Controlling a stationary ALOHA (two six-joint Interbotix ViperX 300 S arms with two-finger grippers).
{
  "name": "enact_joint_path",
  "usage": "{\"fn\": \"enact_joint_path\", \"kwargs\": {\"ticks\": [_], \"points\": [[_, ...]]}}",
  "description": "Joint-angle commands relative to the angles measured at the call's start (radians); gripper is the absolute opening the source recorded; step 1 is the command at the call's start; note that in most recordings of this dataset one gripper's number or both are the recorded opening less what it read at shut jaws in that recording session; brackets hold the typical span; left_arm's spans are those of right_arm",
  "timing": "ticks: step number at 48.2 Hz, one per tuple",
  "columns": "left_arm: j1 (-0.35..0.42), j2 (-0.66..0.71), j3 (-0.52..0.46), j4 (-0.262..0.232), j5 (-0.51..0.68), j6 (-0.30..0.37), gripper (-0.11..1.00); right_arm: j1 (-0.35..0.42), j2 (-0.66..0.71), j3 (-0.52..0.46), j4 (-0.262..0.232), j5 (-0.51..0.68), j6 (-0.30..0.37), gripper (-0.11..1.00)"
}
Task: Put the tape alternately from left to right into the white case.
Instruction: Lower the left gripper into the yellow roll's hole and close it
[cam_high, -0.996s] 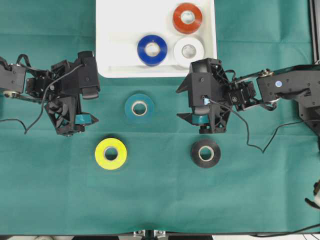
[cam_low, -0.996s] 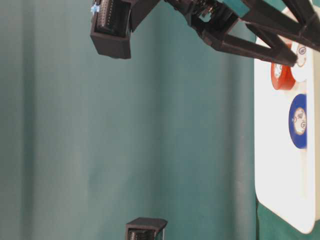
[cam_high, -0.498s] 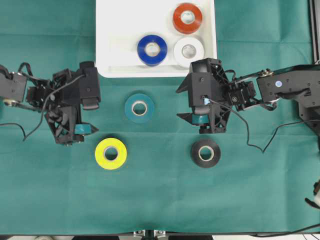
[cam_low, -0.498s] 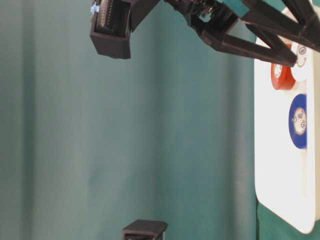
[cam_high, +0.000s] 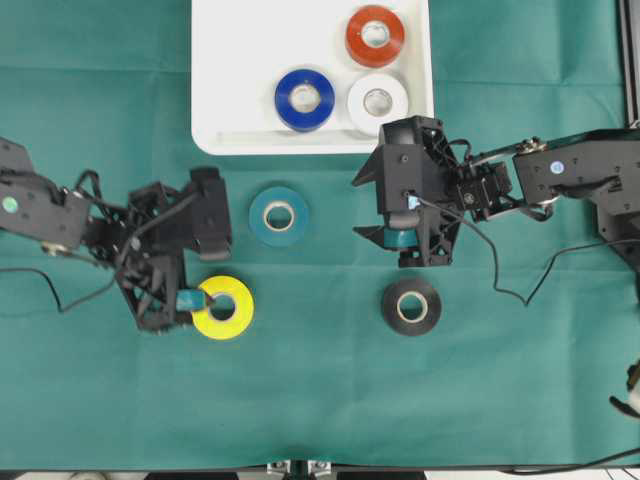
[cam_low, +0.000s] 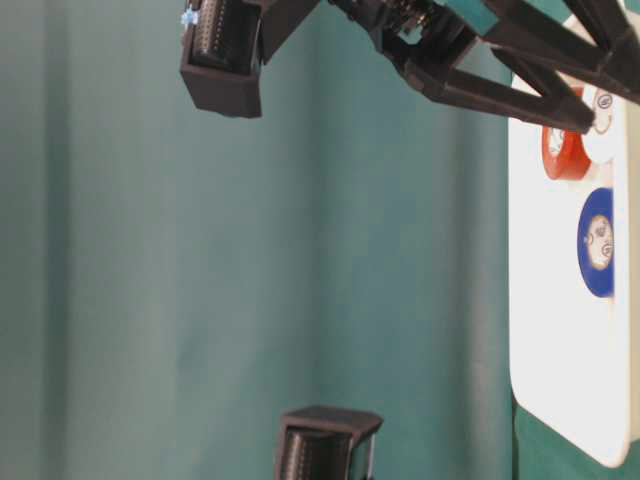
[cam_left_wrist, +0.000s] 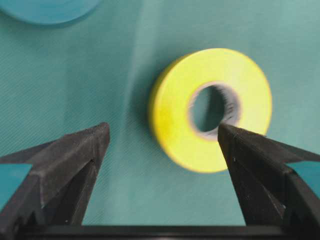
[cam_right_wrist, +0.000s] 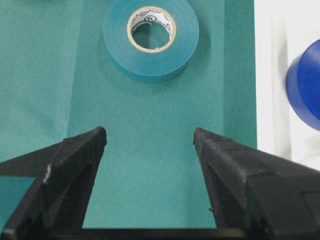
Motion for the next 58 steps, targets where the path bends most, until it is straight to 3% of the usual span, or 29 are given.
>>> {"fn": "enact_joint_path", "kwargs": {"ticks": [1,42,46,54,58], "points": [[-0.014,0.009,-0.040,-0.002,-0.006,0.000,0.68,0.003,-0.008,-0.008,0.002,-0.006,0.002,0.78],[-0.017,0.132,-0.080,0.000,-0.006,-0.021,0.65,0.002,0.005,-0.008,0.002,-0.006,0.000,0.78],[-0.017,0.129,-0.080,0.000,-0.005,-0.018,0.55,0.002,0.005,-0.008,0.002,-0.008,0.000,0.77],[-0.018,0.120,-0.081,0.000,0.011,-0.014,0.13,0.002,0.005,-0.009,0.002,-0.008,0.000,0.78],[-0.018,0.115,-0.080,0.000,0.026,-0.012,0.00,0.002,0.006,-0.009,0.002,-0.006,0.002,0.78]]}}
